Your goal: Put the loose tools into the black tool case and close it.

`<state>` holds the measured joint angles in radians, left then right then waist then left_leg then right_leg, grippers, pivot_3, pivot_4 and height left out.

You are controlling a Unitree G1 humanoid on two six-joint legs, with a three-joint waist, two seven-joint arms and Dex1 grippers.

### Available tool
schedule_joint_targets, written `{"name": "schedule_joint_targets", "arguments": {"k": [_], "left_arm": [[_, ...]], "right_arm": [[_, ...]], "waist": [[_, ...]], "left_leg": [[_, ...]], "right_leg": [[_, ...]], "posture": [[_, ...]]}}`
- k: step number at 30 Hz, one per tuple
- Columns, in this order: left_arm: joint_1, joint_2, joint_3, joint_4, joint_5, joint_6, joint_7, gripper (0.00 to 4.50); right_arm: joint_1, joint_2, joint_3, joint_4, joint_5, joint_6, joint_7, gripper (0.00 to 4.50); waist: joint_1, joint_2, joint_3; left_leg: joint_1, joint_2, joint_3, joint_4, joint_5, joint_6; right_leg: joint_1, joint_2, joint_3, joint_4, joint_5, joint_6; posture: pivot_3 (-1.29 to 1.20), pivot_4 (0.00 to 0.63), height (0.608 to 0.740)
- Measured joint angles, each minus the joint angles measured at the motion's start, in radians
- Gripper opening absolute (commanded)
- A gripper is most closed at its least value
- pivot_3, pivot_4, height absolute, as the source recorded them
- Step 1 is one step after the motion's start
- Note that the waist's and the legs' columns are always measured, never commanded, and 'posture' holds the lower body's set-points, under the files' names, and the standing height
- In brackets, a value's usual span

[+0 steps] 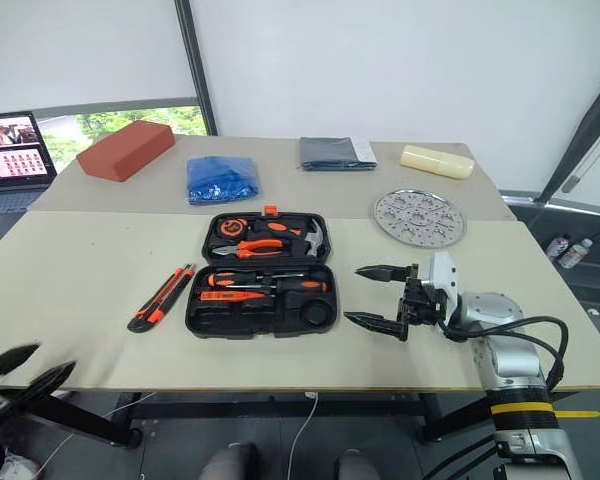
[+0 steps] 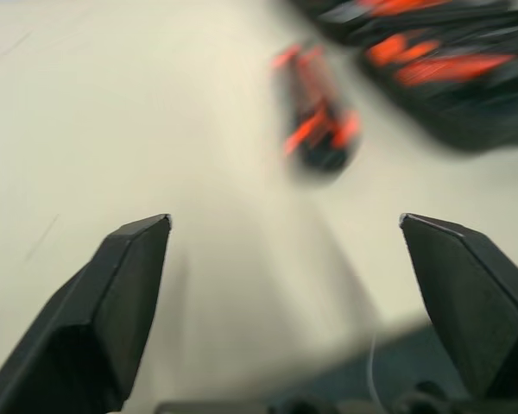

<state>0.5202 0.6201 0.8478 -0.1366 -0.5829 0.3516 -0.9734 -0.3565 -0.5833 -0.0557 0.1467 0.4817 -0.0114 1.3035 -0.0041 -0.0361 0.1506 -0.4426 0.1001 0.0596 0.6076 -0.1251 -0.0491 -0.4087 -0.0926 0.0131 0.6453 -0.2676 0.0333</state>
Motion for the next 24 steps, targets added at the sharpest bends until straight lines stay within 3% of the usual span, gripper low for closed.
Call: {"name": "schedule_joint_targets", "arguments": {"k": [6, 12, 22, 24], "left_arm": [[0.002, 0.064, -0.048, -0.099, 0.002, 0.103, 0.064, 4.46], [-0.307, 0.156, -0.204, -0.132, -0.008, 0.257, 0.208, 4.46], [-0.716, 0.125, -0.571, 0.121, 0.117, 0.326, 0.319, 4.46], [-0.781, 0.122, -0.649, 0.201, 0.176, 0.340, 0.341, 3.94]], "right_arm": [[-0.001, 0.008, 0.000, -0.021, -0.013, -0.037, -0.023, 4.50], [-0.045, -0.008, -0.014, -0.079, -0.015, -0.036, -0.066, 4.50], [-0.050, -0.002, 0.006, -0.196, 0.013, 0.045, -0.092, 4.50], [-0.055, 0.002, 0.009, -0.213, 0.013, 0.054, -0.106, 4.50]], "waist": [[0.017, 0.001, 0.001], [0.014, 0.001, 0.001], [0.008, 0.000, 0.001], [0.008, 0.000, 0.001]], "left_leg": [[0.000, 0.000, 0.001, -0.001, 0.000, 0.000], [-0.001, 0.000, 0.001, 0.000, 0.000, 0.000], [-0.003, 0.002, -0.001, -0.003, 0.003, 0.005], [-0.003, 0.002, -0.001, -0.002, 0.003, 0.005]], "right_leg": [[-0.002, -0.001, -0.001, 0.000, 0.001, -0.001], [-0.003, 0.000, 0.000, 0.000, 0.003, -0.001], [0.001, 0.007, 0.002, 0.002, 0.005, 0.001], [0.001, 0.007, 0.002, 0.002, 0.005, 0.001]], "posture": [[0.00, 0.150, 0.740], [0.00, 0.150, 0.740], [0.00, 0.150, 0.740], [0.00, 0.150, 0.740]]}}
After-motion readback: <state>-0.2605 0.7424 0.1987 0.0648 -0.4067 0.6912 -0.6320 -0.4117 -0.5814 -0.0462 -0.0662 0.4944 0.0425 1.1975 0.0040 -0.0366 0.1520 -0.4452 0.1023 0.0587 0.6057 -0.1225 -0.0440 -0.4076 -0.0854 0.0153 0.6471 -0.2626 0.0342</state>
